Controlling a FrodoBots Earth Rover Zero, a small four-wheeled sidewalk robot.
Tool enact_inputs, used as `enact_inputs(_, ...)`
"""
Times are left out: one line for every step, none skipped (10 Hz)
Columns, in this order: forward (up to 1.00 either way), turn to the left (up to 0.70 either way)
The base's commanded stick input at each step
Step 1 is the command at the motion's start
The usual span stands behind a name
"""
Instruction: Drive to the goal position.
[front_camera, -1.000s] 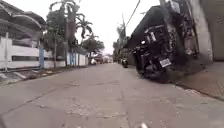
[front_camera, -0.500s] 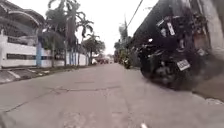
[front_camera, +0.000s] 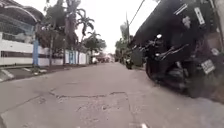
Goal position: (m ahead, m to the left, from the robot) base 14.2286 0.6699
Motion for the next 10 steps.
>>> enact_inputs(1.0,0.0)
enact_inputs(1.0,0.0)
enact_inputs(1.0,0.0)
enact_inputs(1.0,0.0)
enact_inputs(1.0,0.0)
enact_inputs(1.0,0.0)
enact_inputs(1.0,0.0)
enact_inputs(1.0,0.0)
enact_inputs(1.0,0.0)
enact_inputs(1.0,0.0)
